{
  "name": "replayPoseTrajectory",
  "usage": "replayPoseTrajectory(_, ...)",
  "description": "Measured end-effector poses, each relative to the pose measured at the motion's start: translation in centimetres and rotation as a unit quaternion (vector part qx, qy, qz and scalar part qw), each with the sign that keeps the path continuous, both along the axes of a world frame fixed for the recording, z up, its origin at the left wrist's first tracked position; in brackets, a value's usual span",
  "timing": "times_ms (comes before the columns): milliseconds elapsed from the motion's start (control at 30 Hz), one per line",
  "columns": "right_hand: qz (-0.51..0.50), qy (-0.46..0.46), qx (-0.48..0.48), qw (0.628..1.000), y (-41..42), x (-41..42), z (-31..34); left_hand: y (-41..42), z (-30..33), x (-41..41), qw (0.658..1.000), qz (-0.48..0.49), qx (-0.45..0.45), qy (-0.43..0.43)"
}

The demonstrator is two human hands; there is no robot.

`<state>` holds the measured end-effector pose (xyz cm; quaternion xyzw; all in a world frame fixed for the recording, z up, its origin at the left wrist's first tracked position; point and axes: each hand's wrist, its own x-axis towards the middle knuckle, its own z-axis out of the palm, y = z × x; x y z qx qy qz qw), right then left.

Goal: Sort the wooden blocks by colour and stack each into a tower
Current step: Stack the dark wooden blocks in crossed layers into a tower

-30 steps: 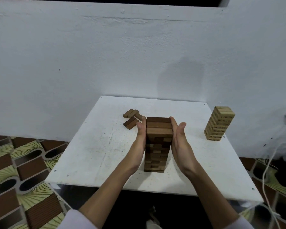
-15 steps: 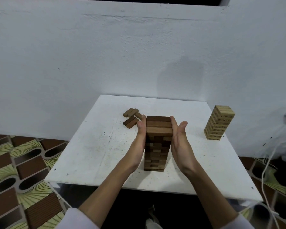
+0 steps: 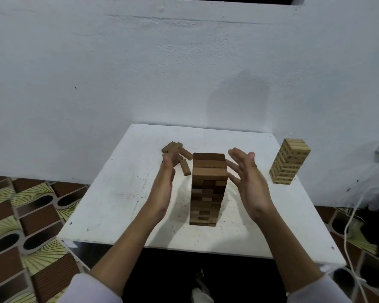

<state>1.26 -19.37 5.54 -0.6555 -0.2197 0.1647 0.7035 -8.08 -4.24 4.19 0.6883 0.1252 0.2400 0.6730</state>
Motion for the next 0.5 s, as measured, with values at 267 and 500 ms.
replayPoseTrajectory(267, -0.025, -0.055, -0.128, 0.99, 2.3, 7.5, -1.2, 7.3, -3.7, 3.0, 0.973, 0.156, 0.139, 0.1)
replayPoseTrajectory(500, 0.133, -0.105, -0.343, 0.924, 10.0, 13.1, -5.3, 12.4, -6.7, 9.9, 0.896, 0.012, 0.392, 0.208)
